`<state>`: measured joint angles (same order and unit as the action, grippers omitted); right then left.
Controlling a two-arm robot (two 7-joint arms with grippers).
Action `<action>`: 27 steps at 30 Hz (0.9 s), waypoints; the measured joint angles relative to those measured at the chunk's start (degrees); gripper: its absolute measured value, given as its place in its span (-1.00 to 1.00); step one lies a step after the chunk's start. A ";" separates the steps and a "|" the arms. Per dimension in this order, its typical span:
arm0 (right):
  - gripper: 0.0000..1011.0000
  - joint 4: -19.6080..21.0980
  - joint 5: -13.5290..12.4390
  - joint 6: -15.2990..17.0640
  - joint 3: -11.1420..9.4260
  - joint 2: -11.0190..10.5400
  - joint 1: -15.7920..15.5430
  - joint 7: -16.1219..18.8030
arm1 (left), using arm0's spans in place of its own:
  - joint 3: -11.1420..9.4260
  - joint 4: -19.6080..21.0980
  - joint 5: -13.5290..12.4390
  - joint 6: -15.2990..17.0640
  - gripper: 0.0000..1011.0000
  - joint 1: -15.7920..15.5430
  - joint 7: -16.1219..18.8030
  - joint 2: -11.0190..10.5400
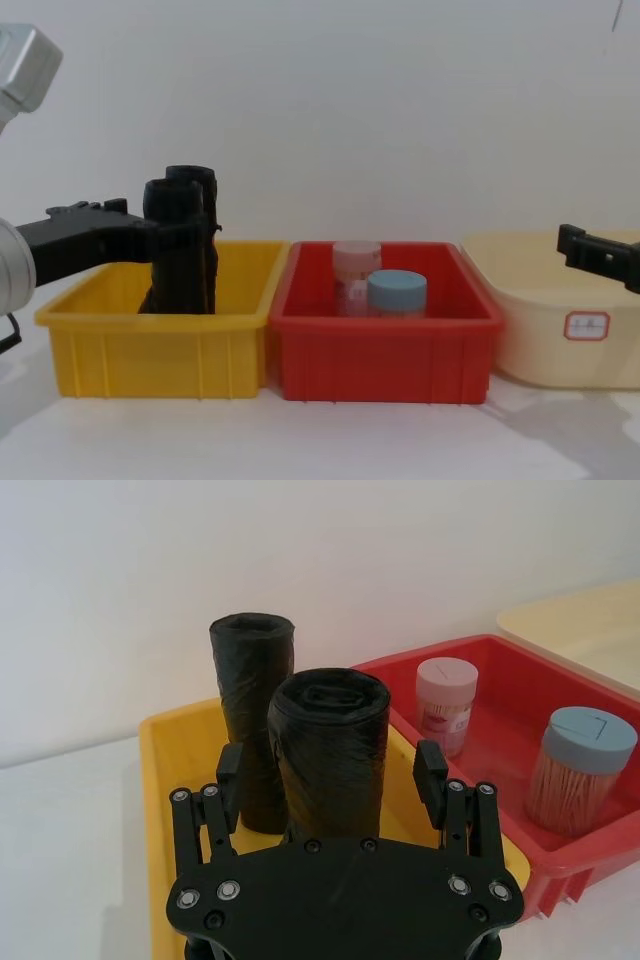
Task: Pick up the garbage bag with the one hand and transfer it to the other hand.
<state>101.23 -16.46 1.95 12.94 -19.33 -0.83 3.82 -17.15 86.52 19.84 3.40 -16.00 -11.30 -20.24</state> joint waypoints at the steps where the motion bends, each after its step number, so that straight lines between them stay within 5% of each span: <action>1: 0.98 0.00 0.00 0.00 0.00 0.00 0.00 0.00 | 0.00 -0.24 -0.01 -0.05 0.98 -0.12 -0.11 0.08; 12: 0.98 0.00 0.00 0.00 0.00 0.00 -0.01 0.00 | 0.10 -4.02 -0.31 -1.19 0.95 -2.01 -1.42 1.11; 27: 0.98 0.00 0.00 0.00 0.00 0.00 -0.01 0.00 | -0.21 -8.48 -0.61 -2.32 0.12 -5.00 -4.73 2.22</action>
<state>101.23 -16.46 1.95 12.94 -19.33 -0.84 3.82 -17.35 78.04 19.23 1.09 -21.00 -16.03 -18.02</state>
